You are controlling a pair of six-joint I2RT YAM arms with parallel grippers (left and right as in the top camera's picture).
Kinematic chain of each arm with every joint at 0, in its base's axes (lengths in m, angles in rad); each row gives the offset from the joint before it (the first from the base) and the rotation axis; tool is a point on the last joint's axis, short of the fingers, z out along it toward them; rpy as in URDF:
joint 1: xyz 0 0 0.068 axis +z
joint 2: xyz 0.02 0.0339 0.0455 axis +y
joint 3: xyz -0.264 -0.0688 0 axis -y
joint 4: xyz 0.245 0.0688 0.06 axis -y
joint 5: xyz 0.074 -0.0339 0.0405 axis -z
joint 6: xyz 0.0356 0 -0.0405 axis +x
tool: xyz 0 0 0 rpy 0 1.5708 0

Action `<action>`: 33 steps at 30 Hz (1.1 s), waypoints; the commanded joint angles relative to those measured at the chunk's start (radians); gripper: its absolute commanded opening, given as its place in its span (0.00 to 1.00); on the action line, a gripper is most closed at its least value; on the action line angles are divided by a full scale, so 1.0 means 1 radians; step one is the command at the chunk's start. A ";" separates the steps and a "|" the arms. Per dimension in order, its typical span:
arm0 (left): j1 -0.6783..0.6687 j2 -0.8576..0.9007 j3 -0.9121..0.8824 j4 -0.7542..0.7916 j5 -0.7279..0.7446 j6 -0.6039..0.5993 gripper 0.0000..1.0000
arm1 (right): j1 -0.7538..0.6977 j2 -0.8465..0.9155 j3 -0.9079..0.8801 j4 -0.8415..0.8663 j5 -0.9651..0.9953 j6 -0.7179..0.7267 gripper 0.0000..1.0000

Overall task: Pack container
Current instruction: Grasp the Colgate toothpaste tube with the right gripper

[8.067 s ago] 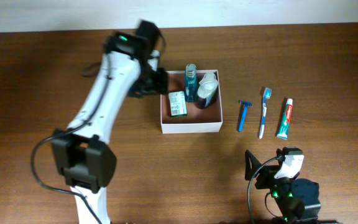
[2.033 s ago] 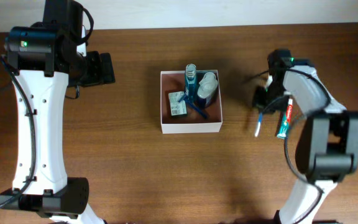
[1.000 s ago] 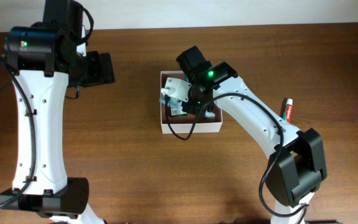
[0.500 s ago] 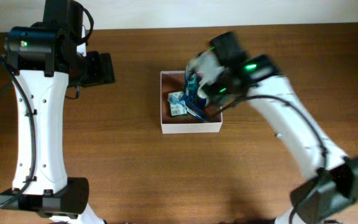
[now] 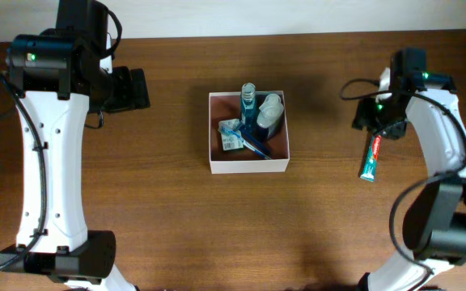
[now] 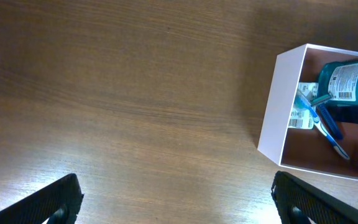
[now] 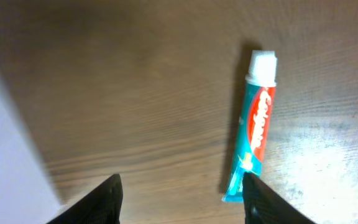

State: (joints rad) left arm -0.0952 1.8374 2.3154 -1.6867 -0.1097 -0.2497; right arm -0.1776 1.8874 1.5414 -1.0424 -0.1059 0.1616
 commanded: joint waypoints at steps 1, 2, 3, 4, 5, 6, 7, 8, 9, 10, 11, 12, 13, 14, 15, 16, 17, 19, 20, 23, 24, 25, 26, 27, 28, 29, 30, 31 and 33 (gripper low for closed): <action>-0.001 -0.007 0.010 -0.001 -0.008 0.012 0.99 | -0.073 0.071 -0.058 0.023 -0.006 0.031 0.57; -0.001 -0.007 0.010 -0.001 -0.008 0.012 0.99 | -0.093 0.090 -0.068 0.029 -0.006 0.031 0.57; -0.001 -0.007 0.010 -0.001 -0.008 0.013 1.00 | -0.106 0.105 -0.071 0.029 -0.006 0.030 0.57; -0.001 -0.007 0.010 -0.001 -0.008 0.012 0.99 | -0.120 0.122 -0.073 0.029 -0.007 0.031 0.57; -0.001 -0.007 0.010 -0.001 -0.008 0.012 0.99 | -0.130 0.137 -0.074 0.027 -0.008 0.031 0.56; -0.001 -0.007 0.010 -0.001 -0.008 0.012 0.99 | -0.139 0.152 -0.074 0.024 -0.011 0.030 0.53; -0.001 -0.007 0.010 -0.001 -0.008 0.012 0.99 | -0.145 0.166 -0.074 0.021 -0.017 0.031 0.49; -0.001 -0.007 0.010 -0.001 -0.008 0.012 0.99 | -0.145 0.177 -0.074 0.019 -0.019 0.031 0.45; -0.001 -0.007 0.010 -0.001 -0.008 0.012 0.99 | -0.145 0.187 -0.074 0.019 -0.018 0.031 0.43; -0.001 -0.007 0.010 -0.001 -0.008 0.013 0.99 | -0.143 0.195 -0.075 0.021 -0.018 0.031 0.43; -0.001 -0.007 0.010 -0.001 -0.008 0.013 0.99 | -0.140 0.201 -0.076 0.026 -0.019 0.031 0.43; -0.001 -0.007 0.010 -0.001 -0.008 0.012 0.99 | -0.134 0.207 -0.078 0.032 -0.017 0.030 0.39; -0.001 -0.007 0.010 -0.001 -0.008 0.012 0.99 | -0.129 0.210 -0.078 0.038 -0.018 0.031 0.34; -0.001 -0.007 0.010 -0.001 -0.008 0.012 0.99 | -0.125 0.213 -0.078 0.044 -0.018 0.031 0.30; -0.001 -0.007 0.010 -0.001 -0.008 0.012 0.99 | -0.121 0.214 -0.079 0.049 -0.018 0.031 0.29; -0.001 -0.007 0.010 -0.001 -0.008 0.012 0.99 | -0.117 0.214 -0.079 0.055 -0.017 0.031 0.29; -0.001 -0.007 0.010 -0.001 -0.008 0.012 0.99 | -0.114 0.214 -0.079 0.060 -0.017 0.031 0.29; -0.001 -0.007 0.010 -0.001 -0.008 0.012 0.99 | -0.109 0.214 -0.079 0.065 -0.014 0.031 0.29; -0.001 -0.007 0.010 -0.001 -0.008 0.013 0.99 | -0.109 0.214 -0.079 0.067 -0.014 0.031 0.28; -0.001 -0.007 0.010 -0.001 -0.008 0.012 0.99 | -0.110 0.220 -0.079 0.071 -0.015 0.031 0.20; -0.001 -0.007 0.010 -0.001 -0.008 0.012 0.99 | -0.110 0.225 -0.079 0.071 -0.018 0.031 0.20; -0.001 -0.007 0.010 -0.001 -0.008 0.012 0.99 | -0.109 0.231 -0.079 0.069 -0.019 0.031 0.20; -0.001 -0.007 0.010 -0.001 -0.008 0.012 0.99 | -0.109 0.239 -0.079 0.066 -0.018 0.031 0.21; -0.001 -0.007 0.010 -0.001 -0.008 0.013 0.99 | -0.109 0.247 -0.079 0.062 -0.018 0.031 0.21; -0.001 -0.007 0.010 -0.001 -0.008 0.012 0.99 | -0.109 0.256 -0.082 0.060 -0.018 0.031 0.21; -0.001 -0.007 0.010 -0.001 -0.008 0.012 0.99 | -0.109 0.262 -0.084 0.060 -0.018 0.031 0.22; -0.001 -0.007 0.010 -0.001 -0.008 0.012 0.99 | -0.109 0.268 -0.088 0.060 -0.018 0.031 0.21; -0.001 -0.007 0.010 -0.001 -0.008 0.012 0.99 | -0.109 0.273 -0.092 0.062 -0.018 0.031 0.17; -0.001 -0.007 0.010 -0.001 -0.008 0.012 0.99 | -0.109 0.274 -0.092 0.059 -0.018 0.030 0.10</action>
State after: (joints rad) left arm -0.0952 1.8374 2.3154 -1.6867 -0.1097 -0.2497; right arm -0.2932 2.1067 1.4734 -0.9806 -0.1177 0.1852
